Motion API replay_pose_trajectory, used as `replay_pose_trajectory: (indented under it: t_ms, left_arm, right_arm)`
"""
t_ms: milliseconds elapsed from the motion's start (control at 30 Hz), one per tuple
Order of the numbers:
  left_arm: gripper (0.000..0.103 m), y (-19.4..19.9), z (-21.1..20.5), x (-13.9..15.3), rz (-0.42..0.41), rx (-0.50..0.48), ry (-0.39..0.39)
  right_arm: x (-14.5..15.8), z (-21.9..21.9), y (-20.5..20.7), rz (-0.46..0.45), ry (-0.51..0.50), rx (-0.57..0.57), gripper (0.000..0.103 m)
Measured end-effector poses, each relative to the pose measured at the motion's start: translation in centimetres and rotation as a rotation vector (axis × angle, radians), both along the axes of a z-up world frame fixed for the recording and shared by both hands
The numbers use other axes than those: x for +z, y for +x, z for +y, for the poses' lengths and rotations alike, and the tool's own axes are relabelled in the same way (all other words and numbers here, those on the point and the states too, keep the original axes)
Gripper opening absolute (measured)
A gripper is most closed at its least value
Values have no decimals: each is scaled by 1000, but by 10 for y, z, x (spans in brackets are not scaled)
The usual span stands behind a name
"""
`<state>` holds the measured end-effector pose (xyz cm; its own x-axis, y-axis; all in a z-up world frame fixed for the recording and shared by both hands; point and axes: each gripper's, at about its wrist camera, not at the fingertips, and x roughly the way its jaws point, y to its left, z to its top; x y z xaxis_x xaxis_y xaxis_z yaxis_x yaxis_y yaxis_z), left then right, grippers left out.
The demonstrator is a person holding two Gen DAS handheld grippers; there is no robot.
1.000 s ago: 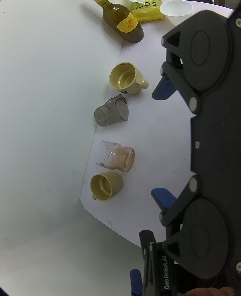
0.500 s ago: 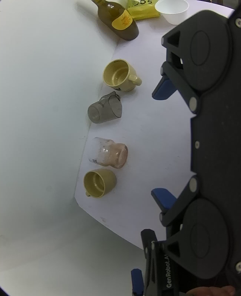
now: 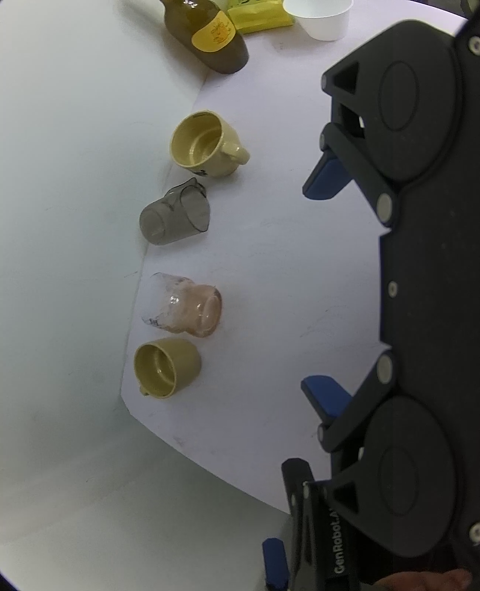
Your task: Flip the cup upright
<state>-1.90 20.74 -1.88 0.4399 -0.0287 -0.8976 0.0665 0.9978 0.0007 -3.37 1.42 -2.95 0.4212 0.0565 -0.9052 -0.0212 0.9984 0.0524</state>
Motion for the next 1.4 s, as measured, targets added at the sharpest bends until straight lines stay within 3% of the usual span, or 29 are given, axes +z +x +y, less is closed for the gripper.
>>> replay_pose_trajectory:
  t_ms: [500,700,800,933,1067,1233,1400]
  left_arm:
    - [103,5,-6,8,-30,32,13]
    - [103,16,-2,-1,-30,45,-83]
    - [103,24,-6,-16,-63,41,-123]
    - [103,37,-21,-45,-102,31,-73]
    - [103,52,-35,-61,-129,29,-110]
    - [101,91,-71,-89,-130,-57,-122]
    - [97,131,-106,-116,-83,-76,-88]
  right_arm:
    - [3,-10,10,-30,58,24,102]
    - [2,-31,13,-29,83,-29,103]
    - [1,-44,10,-55,80,-68,103]
    - [-6,-71,-1,-128,51,-130,103]
    - [-9,-92,-16,-203,19,-135,103]
    - [-11,-119,-19,-127,21,-181,103]
    - [-10,-147,-37,-125,21,-225,102]
